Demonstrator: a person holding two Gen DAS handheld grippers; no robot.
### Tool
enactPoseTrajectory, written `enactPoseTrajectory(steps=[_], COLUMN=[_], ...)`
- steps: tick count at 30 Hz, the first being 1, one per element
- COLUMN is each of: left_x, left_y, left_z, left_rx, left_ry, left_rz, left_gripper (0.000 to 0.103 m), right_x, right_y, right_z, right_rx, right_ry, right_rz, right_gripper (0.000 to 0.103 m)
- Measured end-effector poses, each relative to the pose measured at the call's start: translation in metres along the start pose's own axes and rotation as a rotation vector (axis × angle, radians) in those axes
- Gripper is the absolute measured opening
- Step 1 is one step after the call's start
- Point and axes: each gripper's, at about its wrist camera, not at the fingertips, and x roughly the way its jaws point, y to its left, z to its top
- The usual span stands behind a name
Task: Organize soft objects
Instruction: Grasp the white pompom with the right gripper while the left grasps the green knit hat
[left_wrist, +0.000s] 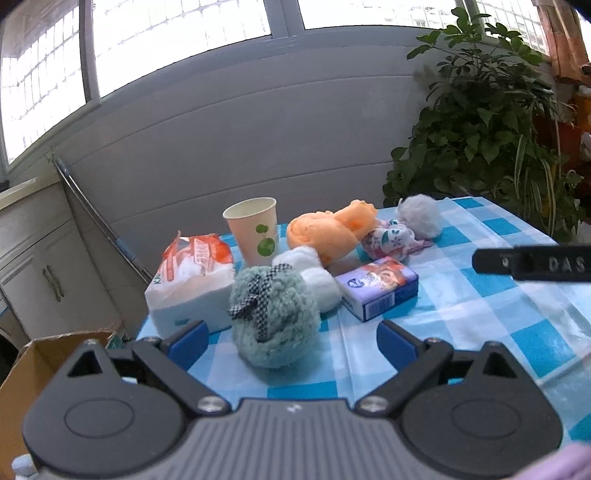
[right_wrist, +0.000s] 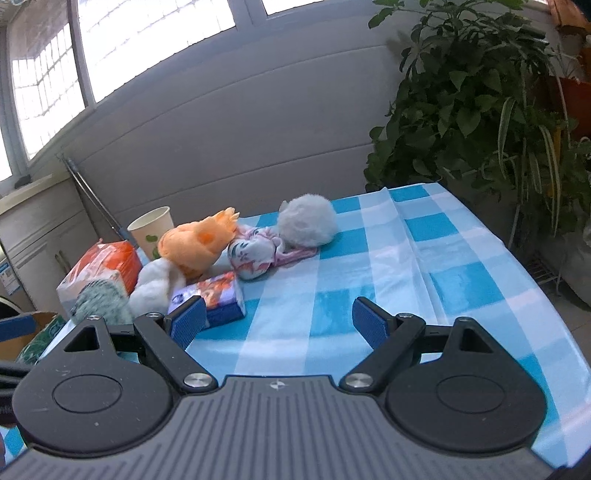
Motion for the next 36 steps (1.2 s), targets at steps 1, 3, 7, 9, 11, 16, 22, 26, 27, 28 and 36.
enactPoseTrajectory(steps=[1,3,7,9,11,16,22,26,27,28,36], left_x=[0.003,0.009,0.026,0.034,0.041,0.057,0.070,0.076,0.077,0.078,0.079], left_y=[0.000,0.002,0.007,0.009,0.010,0.013,0.017,0.019,0.019,0.020,0.027], left_z=[0.000,0.001,0.003,0.004,0.003,0.003,0.004,0.003,0.003,0.003,0.002], left_rx=[0.000,-0.005,-0.023,-0.031,-0.037,-0.046,-0.065,-0.079,-0.081,-0.087,-0.128], left_ry=[0.000,-0.002,0.001,0.003,0.009,0.018,0.032,0.036,0.034,0.034,0.024], left_rz=[0.000,-0.005,0.003,0.004,0.002,-0.009,-0.029,-0.044,-0.041,-0.038,-0.047], left_gripper=[0.097,0.097,0.097,0.097,0.097,0.091,0.077,0.065,0.062,0.060,0.055], right_x=[0.006,0.017,0.043,0.056,0.071,0.104,0.142,0.161,0.164,0.167,0.174], right_y=[-0.001,-0.001,-0.006,-0.011,-0.019,-0.033,-0.042,-0.045,-0.045,-0.046,-0.027], right_z=[0.003,0.008,0.023,0.030,0.039,0.057,0.072,0.075,0.074,0.074,0.070], right_rx=[0.002,-0.007,-0.021,-0.018,-0.009,0.017,0.073,0.093,0.094,0.101,0.007], right_ry=[0.003,0.006,0.009,0.008,0.009,0.012,0.032,0.061,0.064,0.071,0.095], right_rz=[-0.001,-0.004,-0.023,-0.033,-0.039,-0.044,-0.034,-0.036,-0.044,-0.043,-0.035], right_gripper=[0.103,0.103,0.103,0.103,0.103,0.103,0.103,0.103,0.103,0.103,0.058])
